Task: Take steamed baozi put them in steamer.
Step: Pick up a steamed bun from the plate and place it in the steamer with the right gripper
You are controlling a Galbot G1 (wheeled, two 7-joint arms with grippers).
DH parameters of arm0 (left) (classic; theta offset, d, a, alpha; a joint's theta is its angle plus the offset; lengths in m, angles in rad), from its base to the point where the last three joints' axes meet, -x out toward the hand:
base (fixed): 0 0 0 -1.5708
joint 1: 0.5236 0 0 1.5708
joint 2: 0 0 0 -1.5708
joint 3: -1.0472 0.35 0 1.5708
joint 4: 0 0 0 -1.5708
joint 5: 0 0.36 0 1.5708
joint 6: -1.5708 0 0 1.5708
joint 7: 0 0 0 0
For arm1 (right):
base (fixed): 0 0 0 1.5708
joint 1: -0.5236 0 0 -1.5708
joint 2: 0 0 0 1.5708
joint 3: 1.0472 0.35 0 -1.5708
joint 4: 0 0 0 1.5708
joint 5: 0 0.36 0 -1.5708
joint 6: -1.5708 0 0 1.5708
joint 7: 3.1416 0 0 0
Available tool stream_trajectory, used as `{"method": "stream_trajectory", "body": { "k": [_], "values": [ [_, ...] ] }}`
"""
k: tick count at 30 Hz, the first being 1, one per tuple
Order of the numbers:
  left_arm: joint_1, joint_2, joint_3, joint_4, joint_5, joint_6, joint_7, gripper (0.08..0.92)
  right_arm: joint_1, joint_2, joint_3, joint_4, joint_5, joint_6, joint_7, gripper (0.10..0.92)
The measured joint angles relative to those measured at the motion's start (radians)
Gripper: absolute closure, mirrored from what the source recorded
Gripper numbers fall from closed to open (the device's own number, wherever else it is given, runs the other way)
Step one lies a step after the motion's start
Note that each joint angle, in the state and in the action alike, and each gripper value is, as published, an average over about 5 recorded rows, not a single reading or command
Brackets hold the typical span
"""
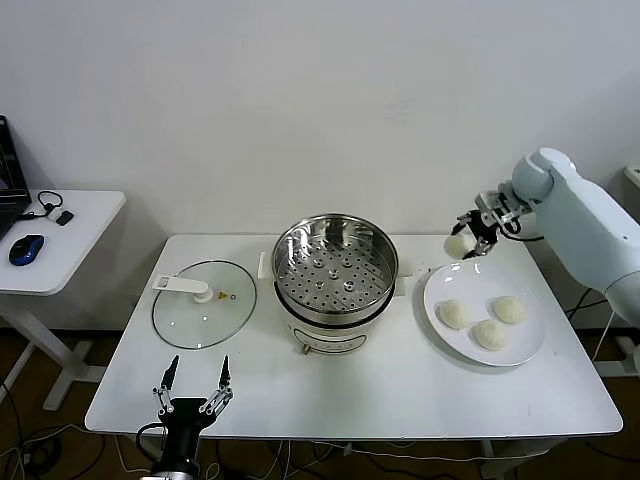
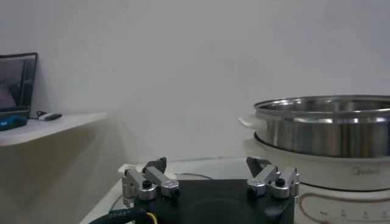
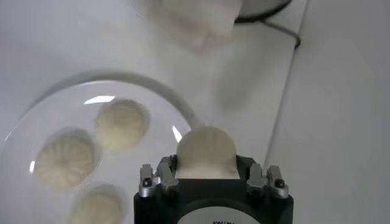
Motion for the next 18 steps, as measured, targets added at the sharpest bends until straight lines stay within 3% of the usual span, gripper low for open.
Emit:
{"method": "stream_trajectory", "body": {
  "k": [10, 18],
  "values": [
    [-0.003, -0.005, -0.002, -0.001, 0.002, -0.001, -0.001, 0.177, 0.214, 0.079, -0.247, 0.061, 0.164, 0.038, 0.000, 0.381],
    [-0.005, -0.006, 0.000, -0.004, 0.004, -0.002, -0.001, 0.177, 0.292, 0.205, -0.365, 0.056, 0.199, 0.086, 0.010, 0.380]
  ]
}}
